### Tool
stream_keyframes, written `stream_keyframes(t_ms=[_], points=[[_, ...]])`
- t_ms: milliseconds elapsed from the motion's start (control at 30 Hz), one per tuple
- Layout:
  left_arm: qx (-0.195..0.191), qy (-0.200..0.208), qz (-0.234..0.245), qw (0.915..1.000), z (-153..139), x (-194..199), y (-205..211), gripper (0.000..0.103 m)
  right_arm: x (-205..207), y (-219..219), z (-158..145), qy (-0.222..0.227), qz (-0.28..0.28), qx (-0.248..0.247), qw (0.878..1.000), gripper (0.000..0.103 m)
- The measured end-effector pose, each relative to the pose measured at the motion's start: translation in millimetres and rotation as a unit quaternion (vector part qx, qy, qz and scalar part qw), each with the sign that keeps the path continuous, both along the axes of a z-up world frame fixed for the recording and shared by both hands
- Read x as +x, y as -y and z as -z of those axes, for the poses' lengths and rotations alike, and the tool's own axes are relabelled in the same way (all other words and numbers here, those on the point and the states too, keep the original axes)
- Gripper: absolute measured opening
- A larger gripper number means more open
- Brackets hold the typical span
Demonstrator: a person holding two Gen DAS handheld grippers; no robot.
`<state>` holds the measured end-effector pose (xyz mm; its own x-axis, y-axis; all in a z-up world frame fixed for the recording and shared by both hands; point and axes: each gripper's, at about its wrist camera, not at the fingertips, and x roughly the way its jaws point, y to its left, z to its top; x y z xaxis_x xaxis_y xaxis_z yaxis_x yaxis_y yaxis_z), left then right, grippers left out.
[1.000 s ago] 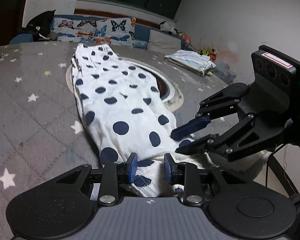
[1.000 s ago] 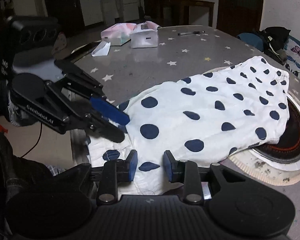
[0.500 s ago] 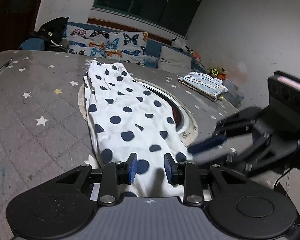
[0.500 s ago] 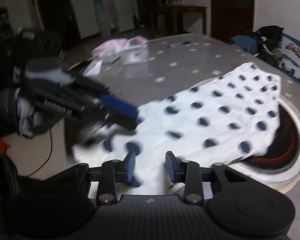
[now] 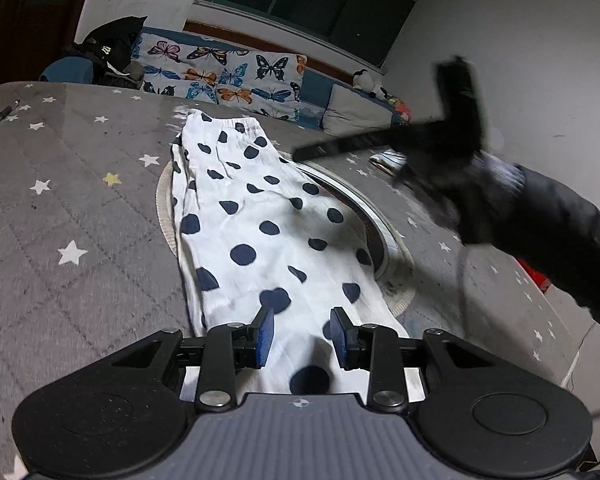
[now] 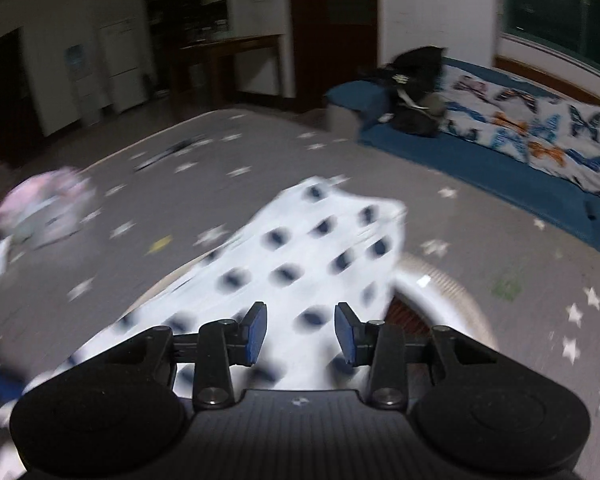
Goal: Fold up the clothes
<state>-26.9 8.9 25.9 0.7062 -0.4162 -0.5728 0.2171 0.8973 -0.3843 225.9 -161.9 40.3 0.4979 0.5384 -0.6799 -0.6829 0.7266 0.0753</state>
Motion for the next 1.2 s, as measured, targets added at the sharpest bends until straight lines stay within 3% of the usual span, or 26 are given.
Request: stream_keyframes(t_ms=[200,400,700,833,1100,1200], points=[[-0.004,-0.015,-0.003,0.9999,2.7,9.9,-4.6,0.034,77.9,-14.7,19.5,-0.022,0.046,0.003,0.999,0.038],[-0.008,-0.027,-0.006,0.9996,6.3,14.5,-9.9,0.034,116.9,-25.2,35.8,-0.045,0.047,0.006,0.998,0.044],[-0.014,-0.036,-0.009,0.9992,9.5,17.1,-11.3,0.034,126.9,-33.7,46.4,-0.049,0.039,0.024,0.998,0.044],[-0.016,-0.038,-0.010,0.9991,9.2,17.1,-11.4,0.034,127.4,-32.8,45.9,-0.050,0.042,0.031,0.997,0.035],[-0.014,-0.033,-0.018,0.9992,2.5,13.1,-12.5,0.036,127.5,-35.2,47.6,-0.048,0.047,0.044,0.997,0.043],[-0.015,-0.034,-0.020,0.9991,1.0,12.3,-12.5,0.036,126.8,-34.7,48.3,-0.052,0.046,0.053,0.996,0.024]])
